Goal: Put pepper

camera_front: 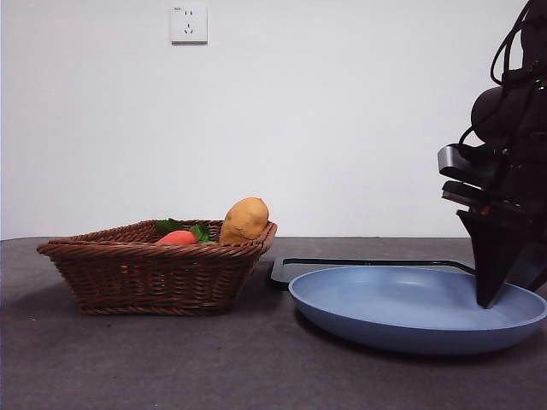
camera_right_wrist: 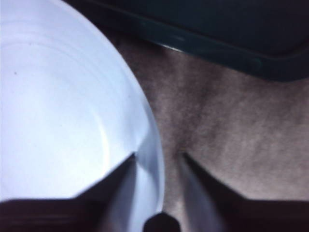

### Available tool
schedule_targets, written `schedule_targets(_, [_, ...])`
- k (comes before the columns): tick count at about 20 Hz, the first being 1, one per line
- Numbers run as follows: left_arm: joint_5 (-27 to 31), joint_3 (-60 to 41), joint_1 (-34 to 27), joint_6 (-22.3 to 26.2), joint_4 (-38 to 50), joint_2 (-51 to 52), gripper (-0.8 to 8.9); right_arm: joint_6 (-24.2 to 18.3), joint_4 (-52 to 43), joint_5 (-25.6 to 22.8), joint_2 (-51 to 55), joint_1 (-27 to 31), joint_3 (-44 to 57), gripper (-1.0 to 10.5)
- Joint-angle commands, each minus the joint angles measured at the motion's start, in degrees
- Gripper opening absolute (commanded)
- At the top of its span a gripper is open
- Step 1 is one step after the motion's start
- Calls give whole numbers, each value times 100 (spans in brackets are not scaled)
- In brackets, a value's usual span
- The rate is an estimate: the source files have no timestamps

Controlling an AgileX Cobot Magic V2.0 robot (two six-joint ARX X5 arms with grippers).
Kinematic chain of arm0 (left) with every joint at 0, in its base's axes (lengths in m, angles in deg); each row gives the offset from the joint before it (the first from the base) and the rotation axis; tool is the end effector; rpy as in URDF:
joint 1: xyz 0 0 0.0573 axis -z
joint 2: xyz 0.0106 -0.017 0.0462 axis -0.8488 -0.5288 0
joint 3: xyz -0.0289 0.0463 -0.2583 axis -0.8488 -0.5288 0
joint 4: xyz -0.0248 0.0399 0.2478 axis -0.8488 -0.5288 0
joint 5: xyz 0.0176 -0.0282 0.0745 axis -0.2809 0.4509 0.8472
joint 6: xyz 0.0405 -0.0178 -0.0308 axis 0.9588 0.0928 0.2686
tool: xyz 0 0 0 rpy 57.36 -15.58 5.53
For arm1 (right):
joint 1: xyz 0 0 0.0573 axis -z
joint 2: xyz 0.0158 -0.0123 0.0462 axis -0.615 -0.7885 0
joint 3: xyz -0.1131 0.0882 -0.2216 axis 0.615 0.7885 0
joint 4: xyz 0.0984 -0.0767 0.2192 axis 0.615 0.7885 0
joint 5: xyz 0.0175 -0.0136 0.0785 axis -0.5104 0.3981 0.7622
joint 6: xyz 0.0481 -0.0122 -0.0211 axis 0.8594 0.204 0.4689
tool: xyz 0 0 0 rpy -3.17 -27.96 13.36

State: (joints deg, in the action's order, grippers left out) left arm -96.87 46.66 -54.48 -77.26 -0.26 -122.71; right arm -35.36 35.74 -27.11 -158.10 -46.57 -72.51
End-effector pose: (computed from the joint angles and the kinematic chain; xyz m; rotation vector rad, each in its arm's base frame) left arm 0.1250 -0.0253 0.3310 -0.0922 0.7002 -0.7289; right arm 0.3088 0.0552 0.1608 -0.0187 1.3899 0.4622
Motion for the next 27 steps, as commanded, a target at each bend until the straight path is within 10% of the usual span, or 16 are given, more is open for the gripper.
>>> schedule_targets(1, [-33, 94, 20, 9, 70, -35, 366, -15, -9, 11, -129, -20, -72, 5])
schedule_targets(10, [614, 107, 715, -658, 931, -793, 363, 424, 319, 9, 1071, -7, -74, 5])
schedule_targets(15, [1906, 212, 1742, -1209, 2015, -2094, 362, 590, 785, -7, 2385, -2, -74, 5])
schedule_targets(20, [3119, 1215, 2260, -1222, 2116, -3840, 362, 911, 826, 4, 3307, -2, -74, 5])
schedule_targets(27, [3438, 2614, 2343, -1220, 2035, -5818, 362, 1032, 914, 7, 3947, -2, -77, 5])
